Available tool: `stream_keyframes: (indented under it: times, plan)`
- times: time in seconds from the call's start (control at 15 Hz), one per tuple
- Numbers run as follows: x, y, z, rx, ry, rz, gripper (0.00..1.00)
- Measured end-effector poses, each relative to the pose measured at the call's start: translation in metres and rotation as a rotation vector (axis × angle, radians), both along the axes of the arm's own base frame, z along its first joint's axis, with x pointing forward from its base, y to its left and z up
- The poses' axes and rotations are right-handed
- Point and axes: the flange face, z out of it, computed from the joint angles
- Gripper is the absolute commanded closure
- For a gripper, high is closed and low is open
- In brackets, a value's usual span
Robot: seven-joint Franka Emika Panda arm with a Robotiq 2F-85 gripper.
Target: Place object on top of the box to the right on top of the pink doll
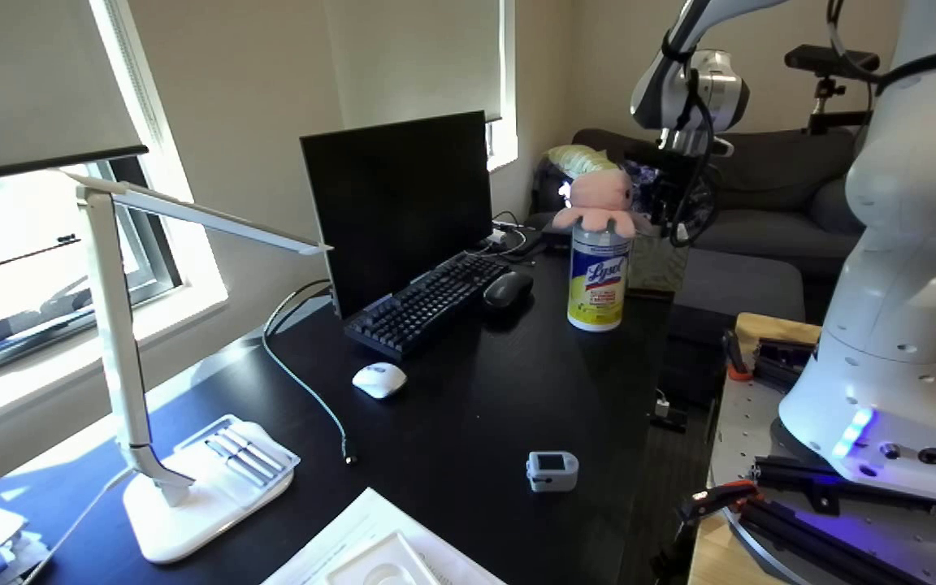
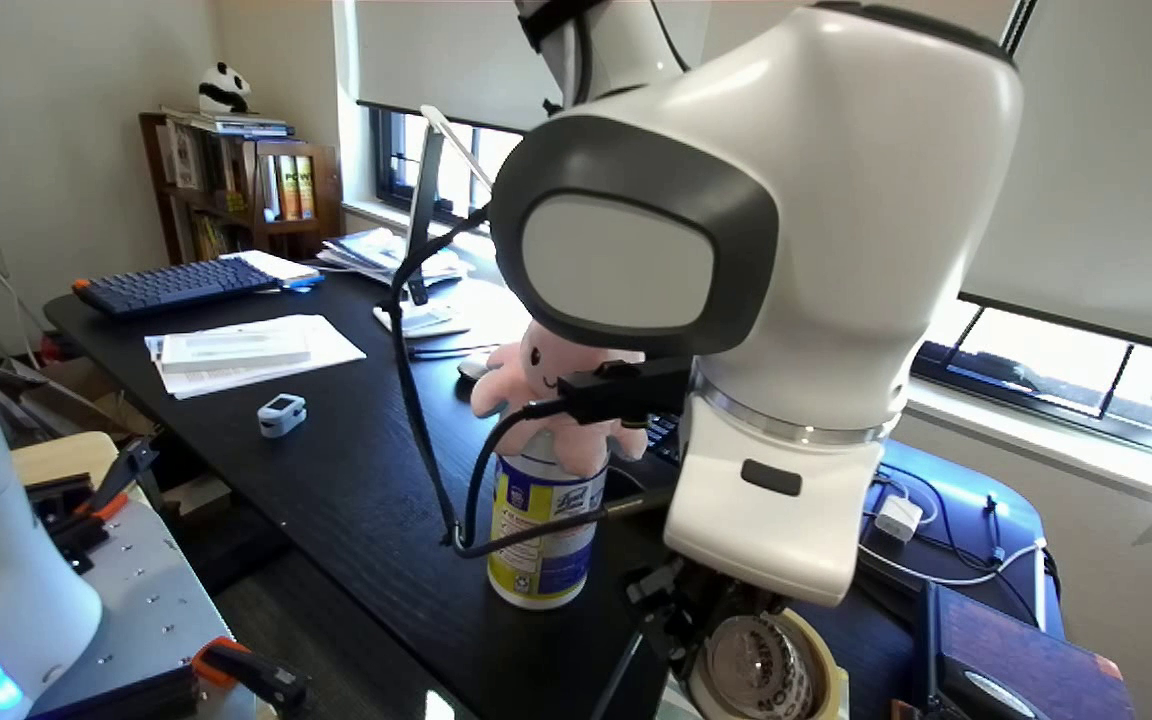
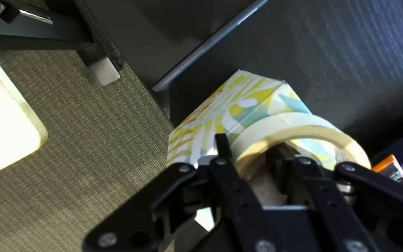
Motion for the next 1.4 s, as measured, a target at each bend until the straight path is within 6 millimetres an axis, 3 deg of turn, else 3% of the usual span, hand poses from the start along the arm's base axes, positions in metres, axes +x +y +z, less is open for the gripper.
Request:
stream_keyframes:
  times: [0.2,0.6,1.0,1.2,1.4]
  plan:
    - [0.003,0.000,0.001,-0.003,-0.003,0.014,0.96]
    - [0.007,-0.004,0.014,-0.025,-0.026,0.069,0.93]
    - [0.000,-0.011,0.039,-0.054,-0.069,0.083,0.93]
    - [-0.006,-0.005,0.051,-0.008,-0.050,0.193,0.93]
    - [-0.010,-0.001,0.081,0.021,-0.014,0.344,0.93]
